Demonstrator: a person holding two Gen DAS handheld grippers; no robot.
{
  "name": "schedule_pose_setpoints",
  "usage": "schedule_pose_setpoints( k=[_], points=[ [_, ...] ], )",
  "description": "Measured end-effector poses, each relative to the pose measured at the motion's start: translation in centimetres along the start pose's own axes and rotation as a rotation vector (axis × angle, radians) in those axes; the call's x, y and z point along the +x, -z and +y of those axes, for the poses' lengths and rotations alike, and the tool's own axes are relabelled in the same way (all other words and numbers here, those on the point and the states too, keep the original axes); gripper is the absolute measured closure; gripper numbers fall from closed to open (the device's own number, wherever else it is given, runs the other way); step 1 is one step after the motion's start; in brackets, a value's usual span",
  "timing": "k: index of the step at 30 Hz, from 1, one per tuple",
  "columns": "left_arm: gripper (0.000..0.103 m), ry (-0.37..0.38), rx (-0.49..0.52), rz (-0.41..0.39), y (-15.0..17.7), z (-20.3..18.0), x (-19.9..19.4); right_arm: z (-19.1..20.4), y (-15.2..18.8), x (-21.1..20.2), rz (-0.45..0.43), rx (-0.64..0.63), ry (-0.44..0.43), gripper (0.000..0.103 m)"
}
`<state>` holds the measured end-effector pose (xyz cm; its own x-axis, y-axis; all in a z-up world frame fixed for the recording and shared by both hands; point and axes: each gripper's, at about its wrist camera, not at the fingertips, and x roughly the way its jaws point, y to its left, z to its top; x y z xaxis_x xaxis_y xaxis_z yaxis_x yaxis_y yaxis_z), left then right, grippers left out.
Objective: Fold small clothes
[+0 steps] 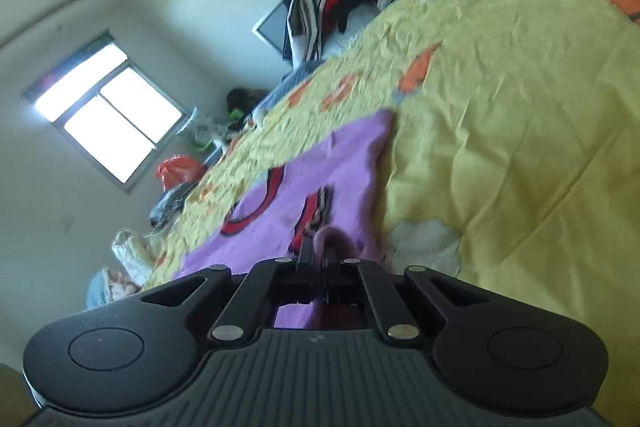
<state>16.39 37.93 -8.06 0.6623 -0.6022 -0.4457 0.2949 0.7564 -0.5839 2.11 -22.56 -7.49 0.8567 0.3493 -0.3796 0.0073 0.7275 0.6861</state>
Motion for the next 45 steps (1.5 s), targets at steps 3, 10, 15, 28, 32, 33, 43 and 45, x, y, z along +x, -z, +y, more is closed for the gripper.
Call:
schedule_pose_setpoints(
  k=[3, 10, 15, 28, 32, 33, 43, 45],
  points=[
    [0.103, -0.059, -0.074, 0.001, 0.4, 2.1, -0.7, 0.8, 0.5, -0.7, 0.044, -0.039, 0.112, 0.093],
    [0.102, -0.007, -0.056, -0.015, 3.2, 2.1, -7.1, 7.2, 5.0, -6.7, 0.028, -0.296, 0.233, 0.0],
    [0.055, 0.032, 0.044, 0.006, 7.1, 0.7, -8.8, 10.1, 8.0, -5.7, 0.094, -0.319, 0.219, 0.0],
    [0.094, 0.145, 0.011, 0.103, 7.0, -2.2, -4.6, 2.2, 6.1, -0.3, 0.186, 0.162, -0.125, 0.096],
    [0.094, 0.209, -0.022, 0.033, 5.2, -2.9, -5.4, 3.5, 4.2, -1.6, 0.088, 0.197, -0.255, 0.096],
    [0.094, 0.218, -0.02, 0.013, 4.7, -3.2, -5.5, 3.9, 3.5, -1.7, 0.073, 0.198, -0.272, 0.096],
    [0.094, 0.176, -0.152, -0.075, -0.6, -1.3, -3.1, 1.3, -1.9, -0.7, 0.026, 0.093, -0.127, 0.093],
    [0.092, 0.13, -0.161, -0.013, -0.1, -0.1, -2.0, 0.3, -1.0, -0.9, 0.087, -0.019, 0.109, 0.074]
  ],
)
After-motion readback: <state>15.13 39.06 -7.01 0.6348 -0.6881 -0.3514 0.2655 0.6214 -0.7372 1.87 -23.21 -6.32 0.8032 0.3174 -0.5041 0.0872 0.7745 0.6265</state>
